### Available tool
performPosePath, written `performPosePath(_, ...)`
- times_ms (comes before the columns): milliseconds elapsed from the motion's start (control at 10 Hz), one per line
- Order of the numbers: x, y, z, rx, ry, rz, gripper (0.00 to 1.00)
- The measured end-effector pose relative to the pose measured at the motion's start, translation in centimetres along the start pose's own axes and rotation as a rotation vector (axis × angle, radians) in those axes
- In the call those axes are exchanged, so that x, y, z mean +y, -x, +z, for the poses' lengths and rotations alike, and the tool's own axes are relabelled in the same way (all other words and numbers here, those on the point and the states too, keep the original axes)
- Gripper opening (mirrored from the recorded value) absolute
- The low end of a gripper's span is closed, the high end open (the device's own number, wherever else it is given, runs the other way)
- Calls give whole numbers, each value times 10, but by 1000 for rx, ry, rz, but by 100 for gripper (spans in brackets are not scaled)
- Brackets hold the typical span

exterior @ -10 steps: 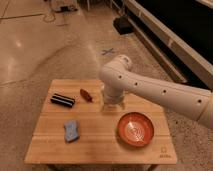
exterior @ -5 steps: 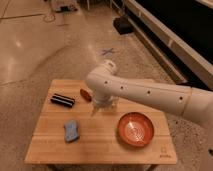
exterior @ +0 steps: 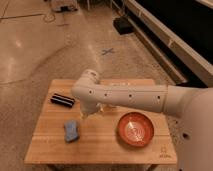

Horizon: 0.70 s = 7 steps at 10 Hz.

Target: Wipe the white sponge on the table

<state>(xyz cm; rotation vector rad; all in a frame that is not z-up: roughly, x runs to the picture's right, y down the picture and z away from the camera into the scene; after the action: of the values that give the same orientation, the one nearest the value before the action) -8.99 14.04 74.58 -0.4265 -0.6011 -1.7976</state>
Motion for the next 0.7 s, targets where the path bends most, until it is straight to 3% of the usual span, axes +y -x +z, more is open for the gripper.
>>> performPosePath(300, -27, -5, 27, 3, 1, -28, 66)
performPosePath(700, -64, -6, 43, -10, 20, -89, 66)
